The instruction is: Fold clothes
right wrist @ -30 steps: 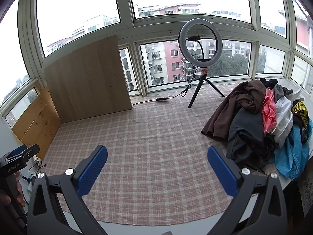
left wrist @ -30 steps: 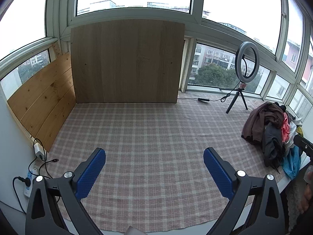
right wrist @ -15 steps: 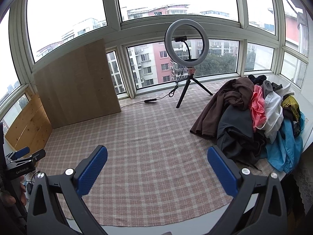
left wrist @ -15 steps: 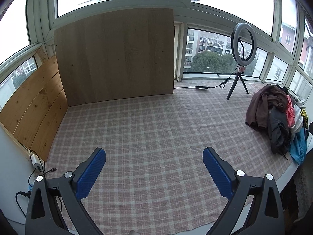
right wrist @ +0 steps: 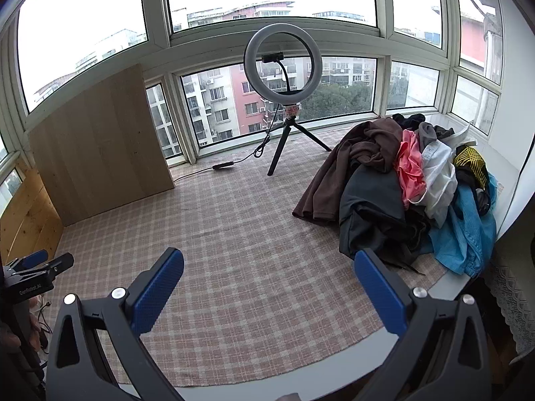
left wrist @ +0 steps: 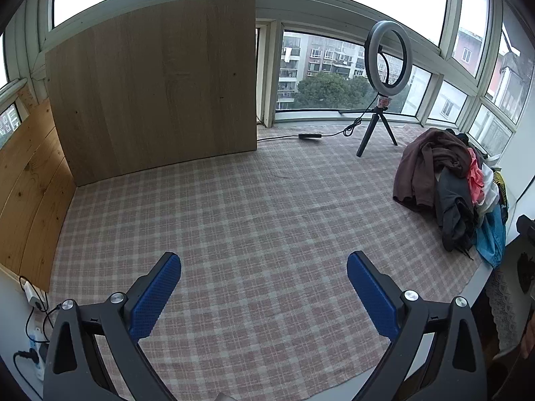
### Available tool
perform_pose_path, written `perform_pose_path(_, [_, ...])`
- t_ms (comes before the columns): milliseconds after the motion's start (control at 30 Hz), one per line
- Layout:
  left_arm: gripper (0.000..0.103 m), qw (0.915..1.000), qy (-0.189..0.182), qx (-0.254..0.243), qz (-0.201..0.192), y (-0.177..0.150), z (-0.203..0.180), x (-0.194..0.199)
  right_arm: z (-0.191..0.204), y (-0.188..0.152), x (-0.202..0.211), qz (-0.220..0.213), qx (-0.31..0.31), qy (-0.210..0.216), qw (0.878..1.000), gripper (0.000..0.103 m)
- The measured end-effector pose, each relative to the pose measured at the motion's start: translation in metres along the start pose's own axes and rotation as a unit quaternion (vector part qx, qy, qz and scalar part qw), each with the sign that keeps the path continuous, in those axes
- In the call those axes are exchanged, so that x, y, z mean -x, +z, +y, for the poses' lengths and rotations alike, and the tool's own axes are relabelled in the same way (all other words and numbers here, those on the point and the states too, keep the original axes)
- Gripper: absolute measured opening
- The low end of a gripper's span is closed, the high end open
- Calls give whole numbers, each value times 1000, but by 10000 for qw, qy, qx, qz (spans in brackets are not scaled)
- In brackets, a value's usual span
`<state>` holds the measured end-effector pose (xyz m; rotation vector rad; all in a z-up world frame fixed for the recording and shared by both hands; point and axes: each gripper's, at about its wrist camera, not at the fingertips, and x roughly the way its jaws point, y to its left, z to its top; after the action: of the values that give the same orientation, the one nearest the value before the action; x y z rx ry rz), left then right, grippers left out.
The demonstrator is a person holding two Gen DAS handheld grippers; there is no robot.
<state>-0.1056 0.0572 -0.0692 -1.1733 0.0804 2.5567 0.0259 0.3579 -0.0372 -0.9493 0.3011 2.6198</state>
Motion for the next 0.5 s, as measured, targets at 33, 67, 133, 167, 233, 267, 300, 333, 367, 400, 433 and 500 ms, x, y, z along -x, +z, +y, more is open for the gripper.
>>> perform_pose_path(33, [100,10000,-17,-31,-37,2,-3,0,-2,0,0,-2,-30,-59,10000,103])
perform_pose_path(67, [99,9999,-34,-63,-75,3,-5,-1,-4,1,0,-4,-56,-121,9999,103])
perform_pose_path(133, [99,9997,-52,-177,-182,6,-11,-1,-8,3,0,-11,-104,-279,9996,103])
perform_pose_path(167, [98,9994,-44,-240,-261,7,-14,0,-9,4,0,-33,-117,-349,9993,103])
perform_pose_path(233, [89,9987,-35,-335,-384,9,-20,1,-14,5,1,-84,-158,-495,9986,103])
perform_pose_path(267, [85,9987,-24,-347,-382,9,-23,1,-17,6,1,-109,-180,-564,9982,103])
perform_pose_path(300, [83,9988,-32,-333,-346,10,-25,-1,-20,7,0,-129,-201,-618,9978,103])
perform_pose_path(333, [79,9991,-82,-308,-294,11,-26,-4,-23,7,0,-140,-218,-662,9975,103])
perform_pose_path(367, [78,9992,-134,-281,-239,12,-28,-6,-26,8,-1,-144,-233,-703,9972,103])
perform_pose_path(400, [77,9994,-190,-246,-177,13,-29,-9,-29,8,-3,-149,-245,-747,9968,103])
perform_pose_path(433, [73,9994,-222,-220,-122,13,-31,-12,-33,8,-4,-154,-256,-792,9964,103])
perform_pose_path(500, [70,9996,-164,-216,-64,14,-36,-17,-40,9,-7,-161,-280,-882,9956,103])
